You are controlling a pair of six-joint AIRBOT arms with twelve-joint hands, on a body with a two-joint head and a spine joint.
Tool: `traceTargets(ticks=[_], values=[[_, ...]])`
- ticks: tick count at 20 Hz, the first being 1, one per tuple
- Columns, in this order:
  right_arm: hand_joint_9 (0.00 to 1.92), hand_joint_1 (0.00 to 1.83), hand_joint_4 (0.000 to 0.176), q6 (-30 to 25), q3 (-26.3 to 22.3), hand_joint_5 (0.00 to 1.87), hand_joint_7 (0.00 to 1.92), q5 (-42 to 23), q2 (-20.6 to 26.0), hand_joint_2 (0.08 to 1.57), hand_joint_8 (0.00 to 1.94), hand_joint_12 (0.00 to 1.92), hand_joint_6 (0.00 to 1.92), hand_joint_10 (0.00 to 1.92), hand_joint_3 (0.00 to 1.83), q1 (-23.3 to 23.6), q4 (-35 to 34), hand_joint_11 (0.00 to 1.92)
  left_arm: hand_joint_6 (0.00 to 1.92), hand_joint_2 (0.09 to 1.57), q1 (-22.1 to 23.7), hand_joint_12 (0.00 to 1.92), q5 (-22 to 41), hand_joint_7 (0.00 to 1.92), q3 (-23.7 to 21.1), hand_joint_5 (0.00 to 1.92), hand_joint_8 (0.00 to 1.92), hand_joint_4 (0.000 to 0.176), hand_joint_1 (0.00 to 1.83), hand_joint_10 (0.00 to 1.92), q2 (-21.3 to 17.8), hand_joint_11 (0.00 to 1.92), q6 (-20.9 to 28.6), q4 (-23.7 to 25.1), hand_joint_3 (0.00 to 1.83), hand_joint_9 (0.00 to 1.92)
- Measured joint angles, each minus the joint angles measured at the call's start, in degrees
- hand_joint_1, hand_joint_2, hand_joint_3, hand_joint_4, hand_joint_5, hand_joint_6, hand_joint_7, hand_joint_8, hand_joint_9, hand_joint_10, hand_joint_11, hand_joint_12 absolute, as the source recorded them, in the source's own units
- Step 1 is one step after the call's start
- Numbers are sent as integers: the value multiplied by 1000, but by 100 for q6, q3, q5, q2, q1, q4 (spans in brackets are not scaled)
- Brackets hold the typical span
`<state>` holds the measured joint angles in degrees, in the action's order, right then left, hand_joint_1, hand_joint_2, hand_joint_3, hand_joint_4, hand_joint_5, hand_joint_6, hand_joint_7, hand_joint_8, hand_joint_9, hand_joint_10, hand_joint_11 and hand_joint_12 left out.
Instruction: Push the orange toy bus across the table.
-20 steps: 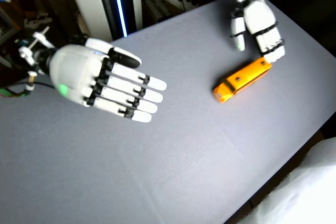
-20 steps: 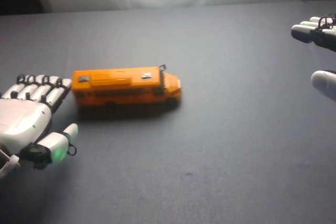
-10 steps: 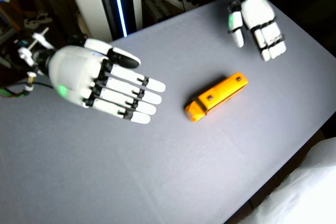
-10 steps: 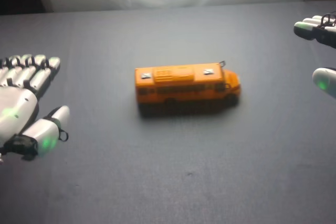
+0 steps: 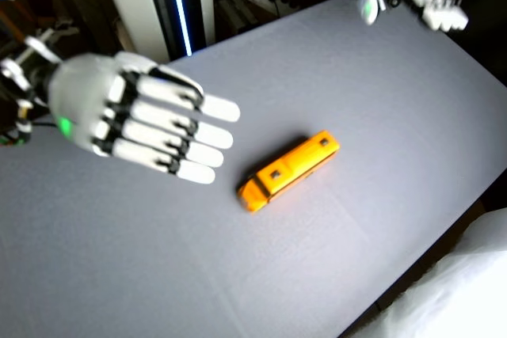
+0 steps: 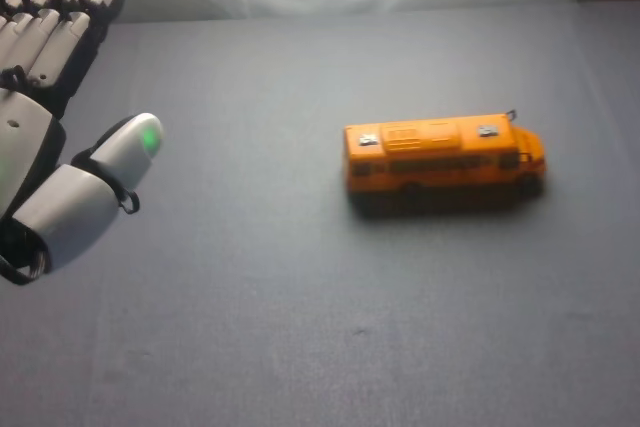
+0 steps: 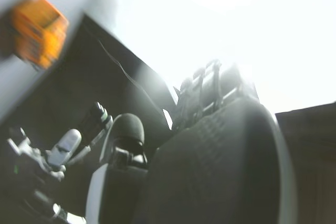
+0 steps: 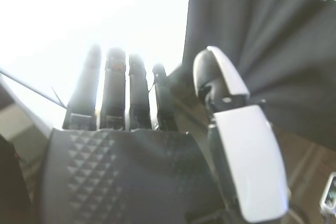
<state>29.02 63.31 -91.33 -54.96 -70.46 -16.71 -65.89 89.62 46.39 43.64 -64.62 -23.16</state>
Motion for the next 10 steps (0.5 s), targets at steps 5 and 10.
traceTargets(ticks=[5,10], values=[[729,861,0,-4,-120,244,538,-240,59,1413,0,480,0,0,1,-22,96,485,0,1520,0,0,251,0,-52,0,0,0,0,0,0,0,63,269,15,0],[780,841,0,-2,-155,240,531,-247,61,1402,5,579,6,11,0,-24,177,500,0,1570,-85,0,254,0,-74,1,0,0,0,0,0,0,170,308,27,0]])
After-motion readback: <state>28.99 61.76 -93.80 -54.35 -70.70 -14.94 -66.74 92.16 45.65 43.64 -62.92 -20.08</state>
